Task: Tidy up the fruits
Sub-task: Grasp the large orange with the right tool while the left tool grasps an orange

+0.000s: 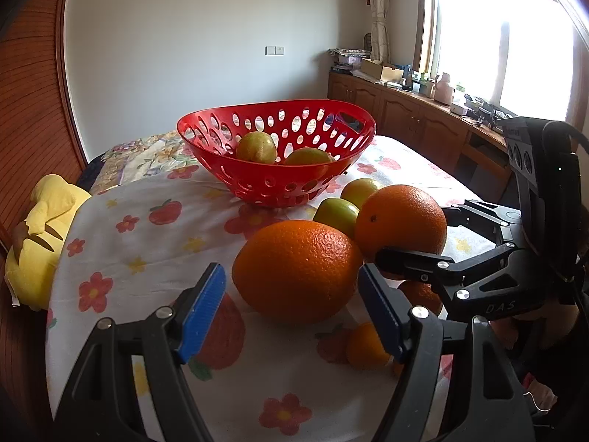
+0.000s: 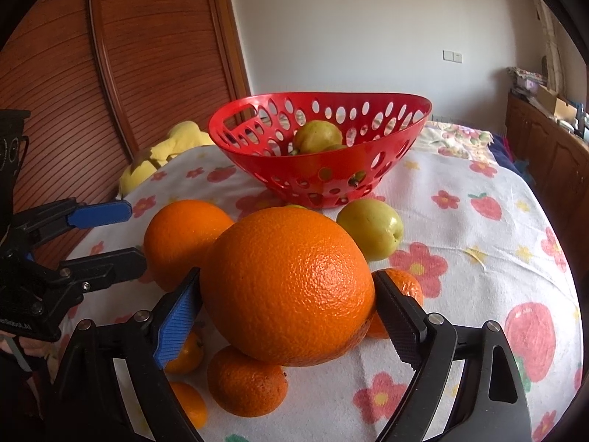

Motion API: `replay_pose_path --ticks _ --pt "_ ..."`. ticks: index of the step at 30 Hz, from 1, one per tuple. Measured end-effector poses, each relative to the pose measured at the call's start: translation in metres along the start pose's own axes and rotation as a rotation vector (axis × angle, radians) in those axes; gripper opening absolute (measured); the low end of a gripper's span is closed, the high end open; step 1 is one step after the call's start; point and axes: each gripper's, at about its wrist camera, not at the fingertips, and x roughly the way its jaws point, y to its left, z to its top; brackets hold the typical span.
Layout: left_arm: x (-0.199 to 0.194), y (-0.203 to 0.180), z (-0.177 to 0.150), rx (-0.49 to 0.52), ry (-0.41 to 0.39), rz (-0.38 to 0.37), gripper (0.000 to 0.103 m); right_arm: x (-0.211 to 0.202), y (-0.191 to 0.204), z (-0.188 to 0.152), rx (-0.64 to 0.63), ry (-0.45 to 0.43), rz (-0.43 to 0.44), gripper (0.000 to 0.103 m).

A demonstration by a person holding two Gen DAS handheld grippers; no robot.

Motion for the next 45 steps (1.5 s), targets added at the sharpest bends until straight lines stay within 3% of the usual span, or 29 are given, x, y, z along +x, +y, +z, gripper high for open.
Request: replay_pose_path --ticks 26,45 --pt "0.018 -0.005 0.013 -0.004 0.008 0.002 0.077 -0.044 -0.014 0.006 0.069 -0.106 0.009 0.091" --pt "0.039 -0.013 0.012 0.042 0.035 0.025 0.09 -0.052 -0.026 -0.006 0.098 -0.091 -0.026 0.091"
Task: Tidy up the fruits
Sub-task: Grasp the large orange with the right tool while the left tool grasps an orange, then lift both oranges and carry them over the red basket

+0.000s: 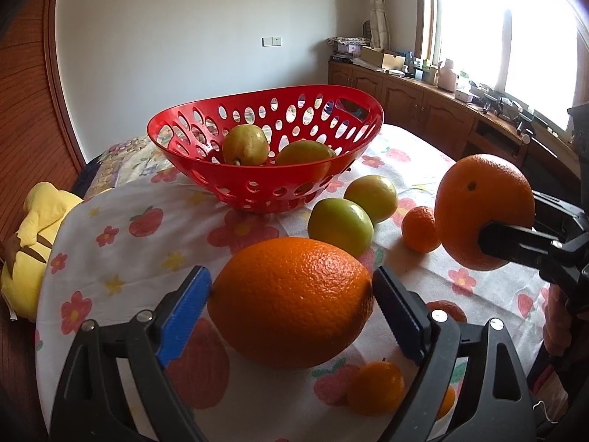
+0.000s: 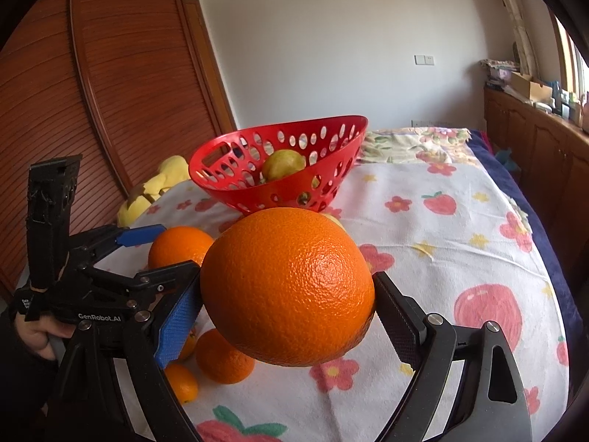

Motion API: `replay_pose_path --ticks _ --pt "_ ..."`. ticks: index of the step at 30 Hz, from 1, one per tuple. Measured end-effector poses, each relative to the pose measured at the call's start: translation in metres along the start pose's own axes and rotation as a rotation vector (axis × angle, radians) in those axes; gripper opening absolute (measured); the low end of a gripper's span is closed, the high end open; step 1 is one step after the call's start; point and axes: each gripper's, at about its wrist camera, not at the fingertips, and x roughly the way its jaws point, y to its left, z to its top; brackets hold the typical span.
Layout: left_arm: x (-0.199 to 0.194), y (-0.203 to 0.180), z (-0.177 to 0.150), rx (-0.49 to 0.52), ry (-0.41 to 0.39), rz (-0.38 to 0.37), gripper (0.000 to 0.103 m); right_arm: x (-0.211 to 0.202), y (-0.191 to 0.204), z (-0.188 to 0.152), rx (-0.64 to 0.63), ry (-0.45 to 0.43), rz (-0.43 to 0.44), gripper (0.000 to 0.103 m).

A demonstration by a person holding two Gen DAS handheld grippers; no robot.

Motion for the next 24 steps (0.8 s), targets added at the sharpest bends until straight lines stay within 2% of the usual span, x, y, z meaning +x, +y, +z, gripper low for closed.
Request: replay_pose_path --ticks 10,24 --pt "0.012 -0.002 -0.001 0.029 0.018 0.041 0.096 0.002 -0.001 0.0 -0.002 0.011 -0.004 0.091" --pt "0.015 0.003 0.001 0.024 0.026 0.001 0.098 0.004 0.002 -0.001 -0.009 0.022 0.004 0.091"
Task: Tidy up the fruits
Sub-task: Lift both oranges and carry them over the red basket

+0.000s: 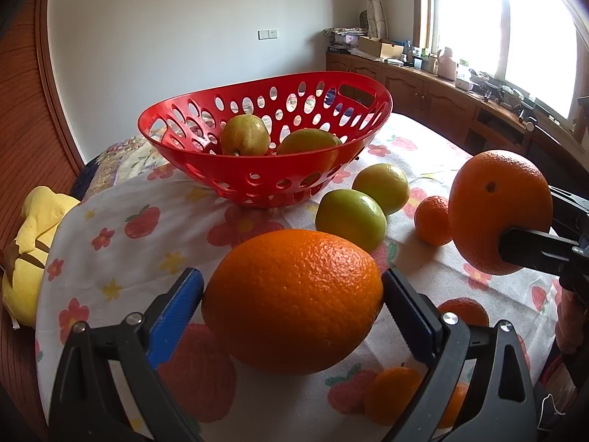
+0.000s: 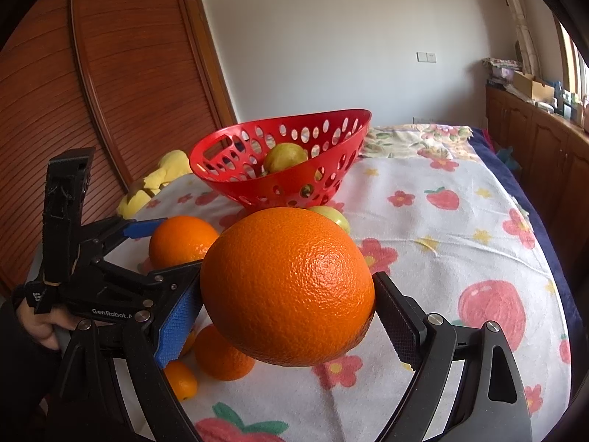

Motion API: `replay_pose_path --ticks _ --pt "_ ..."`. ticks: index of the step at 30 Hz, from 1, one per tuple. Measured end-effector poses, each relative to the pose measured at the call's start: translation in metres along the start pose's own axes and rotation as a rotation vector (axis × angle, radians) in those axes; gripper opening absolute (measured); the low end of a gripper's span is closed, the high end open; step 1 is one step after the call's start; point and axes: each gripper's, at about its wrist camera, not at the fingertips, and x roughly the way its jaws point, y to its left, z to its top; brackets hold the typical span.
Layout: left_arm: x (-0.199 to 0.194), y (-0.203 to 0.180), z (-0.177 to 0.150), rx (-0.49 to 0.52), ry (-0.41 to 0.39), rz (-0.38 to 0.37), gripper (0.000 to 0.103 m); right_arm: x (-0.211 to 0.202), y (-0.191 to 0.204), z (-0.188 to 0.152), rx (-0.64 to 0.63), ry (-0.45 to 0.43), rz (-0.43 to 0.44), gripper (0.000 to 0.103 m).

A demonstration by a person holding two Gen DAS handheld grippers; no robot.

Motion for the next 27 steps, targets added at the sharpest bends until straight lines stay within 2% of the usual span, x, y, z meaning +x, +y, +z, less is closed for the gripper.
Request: replay_pose_path --ticks 8,19,27 --pt "-0.001 0.004 -0.003 -0.016 -0.042 -0.014 0.095 0.0 -0.002 -0.001 -0.025 0.017 -0.005 0.091" --pt "0.003 0.005 0.003 0.003 -0.014 -0.026 0.097 0.009 -0.006 0.003 -0.037 0.038 -0.003 0.091" --pt "0.001 0.005 0.003 0.001 -0.029 -0.034 0.094 0.011 -0.011 0.016 -0.048 0.033 0.008 0.091"
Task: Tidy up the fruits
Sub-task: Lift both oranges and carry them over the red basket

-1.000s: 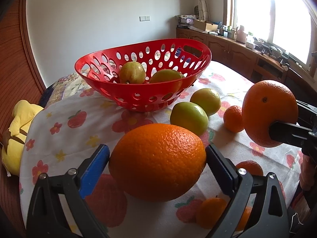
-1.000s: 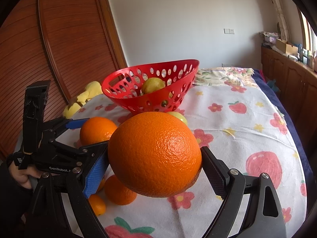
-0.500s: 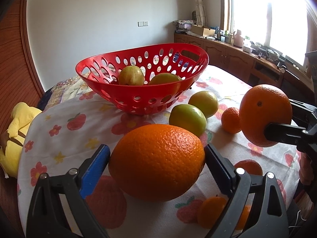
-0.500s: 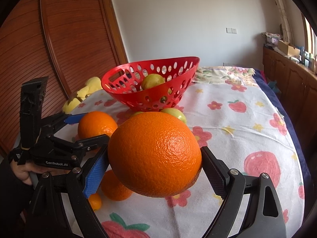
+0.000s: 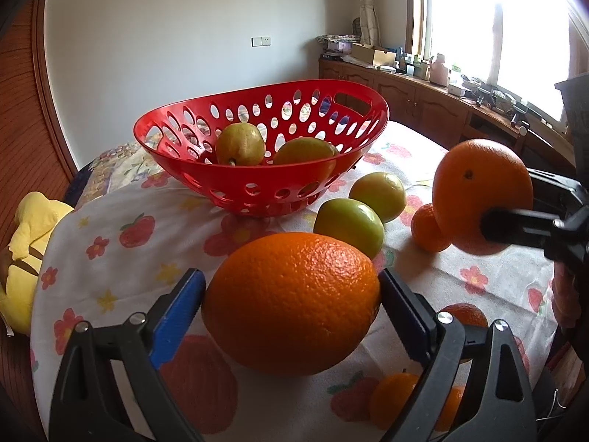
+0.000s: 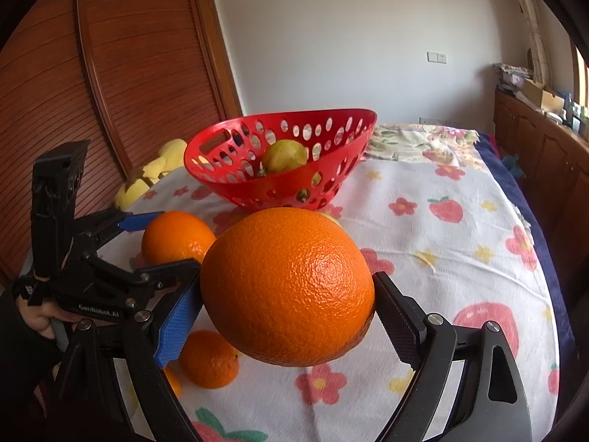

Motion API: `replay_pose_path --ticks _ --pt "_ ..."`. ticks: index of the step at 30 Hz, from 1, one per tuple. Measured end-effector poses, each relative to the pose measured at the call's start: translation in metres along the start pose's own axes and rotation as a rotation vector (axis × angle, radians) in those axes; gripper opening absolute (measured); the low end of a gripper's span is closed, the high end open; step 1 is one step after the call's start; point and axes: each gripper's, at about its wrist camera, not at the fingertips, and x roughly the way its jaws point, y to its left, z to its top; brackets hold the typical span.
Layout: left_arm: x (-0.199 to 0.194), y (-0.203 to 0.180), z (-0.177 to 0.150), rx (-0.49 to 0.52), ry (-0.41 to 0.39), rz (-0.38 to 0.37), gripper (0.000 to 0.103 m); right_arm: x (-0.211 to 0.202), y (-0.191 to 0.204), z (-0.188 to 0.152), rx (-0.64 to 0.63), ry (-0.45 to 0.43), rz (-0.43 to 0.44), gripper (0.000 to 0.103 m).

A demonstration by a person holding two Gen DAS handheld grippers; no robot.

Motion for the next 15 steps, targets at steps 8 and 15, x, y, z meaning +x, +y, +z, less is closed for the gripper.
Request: replay_pose_path --ticks 8,15 --pt "-0.018 0.007 0.003 -0.063 -0.042 -0.053 0.093 -0.004 -0.006 0.013 -0.002 -0.018 0.016 0.091" --pt "-0.05 0.011 0.022 -0.063 -0.119 -0.052 0.093 -0.012 -0.002 0.034 -0.021 -0.056 0.048 0.091"
